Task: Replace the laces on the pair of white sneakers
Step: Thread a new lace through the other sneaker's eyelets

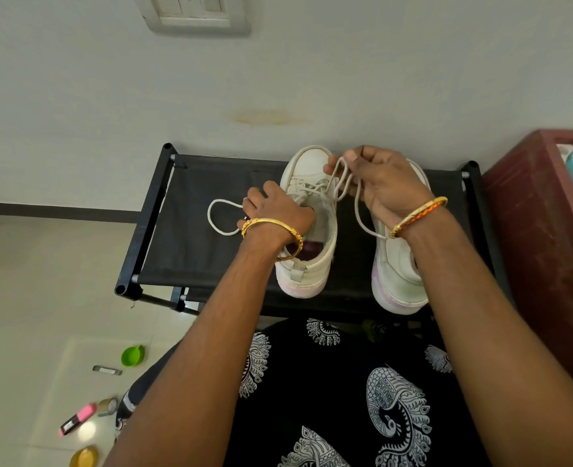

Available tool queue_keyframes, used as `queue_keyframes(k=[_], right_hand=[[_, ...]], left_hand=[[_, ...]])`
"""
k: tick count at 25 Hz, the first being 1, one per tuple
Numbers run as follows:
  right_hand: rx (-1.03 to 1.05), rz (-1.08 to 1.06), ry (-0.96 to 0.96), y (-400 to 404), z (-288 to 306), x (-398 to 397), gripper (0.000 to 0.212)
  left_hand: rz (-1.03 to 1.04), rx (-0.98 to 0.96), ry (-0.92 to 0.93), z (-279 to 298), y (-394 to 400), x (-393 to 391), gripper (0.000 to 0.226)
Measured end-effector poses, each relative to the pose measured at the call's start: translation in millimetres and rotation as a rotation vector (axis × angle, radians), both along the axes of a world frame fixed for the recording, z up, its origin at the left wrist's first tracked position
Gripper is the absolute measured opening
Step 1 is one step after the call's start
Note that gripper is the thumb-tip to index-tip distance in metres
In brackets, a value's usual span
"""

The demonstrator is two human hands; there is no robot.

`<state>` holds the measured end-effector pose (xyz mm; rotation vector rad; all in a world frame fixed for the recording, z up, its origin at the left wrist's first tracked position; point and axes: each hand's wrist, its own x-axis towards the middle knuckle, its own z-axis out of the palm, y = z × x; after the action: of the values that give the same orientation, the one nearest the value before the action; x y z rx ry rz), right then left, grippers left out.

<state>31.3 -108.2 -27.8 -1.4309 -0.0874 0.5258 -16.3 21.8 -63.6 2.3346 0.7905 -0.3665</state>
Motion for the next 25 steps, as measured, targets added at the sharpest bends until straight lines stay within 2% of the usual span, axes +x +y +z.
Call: queue_keyframes(k=[3,5,7,9,10,12,15,18,23,25], right_hand=[[0.061,-0.009,0.079,-1.9,-3.1,2.5,0.024],[-0.022,-0.102,0.077,-2.3,-5.8,7.1,0.024],[-0.336,-0.17,-0.071,-4.0,-13.3,9.3,0.023],[-0.626,-0.074,-0.181,-1.0,-21.7,4.3,0.03],[-0.704,0.004,-0.205,1.9,-25.3,0.0,0.033],[-0.729,0.093,-0.262,7.6,-29.0,-5.3,0.032],[-0.742,0.075,-0.337,8.4,-30.3,-4.2,0.029],[-0.796,0.01,-0.344,5.0,-30.1,-3.6,0.031],[-0.822,-0.065,-0.312,0.5,-32.7,-2.3,0.023],[-0.77,-0.1,-0.266,-1.8,-36.1,-2.9,0.025]], left_hand=[[-0.01,-0.01,0.002,-1.2,1.5,0.1,0.074],[-0.028,-0.067,0.019,-1.7,6.3,0.3,0.084],[0.003,-0.192,0.03,1.4,12.2,0.9,0.092],[0.085,-0.311,-0.005,4.6,16.1,3.1,0.092],[0.121,-0.359,-0.034,5.8,17.0,4.7,0.088],[0.136,-0.359,-0.061,7.8,17.1,5.9,0.072],[0.101,-0.312,-0.149,5.6,16.1,4.8,0.032],[0.192,-0.319,-0.235,1.7,18.6,5.5,0.033],[0.273,-0.174,-0.287,-0.8,15.7,6.1,0.032],[0.3,-0.142,-0.292,-1.5,16.6,6.2,0.031]])
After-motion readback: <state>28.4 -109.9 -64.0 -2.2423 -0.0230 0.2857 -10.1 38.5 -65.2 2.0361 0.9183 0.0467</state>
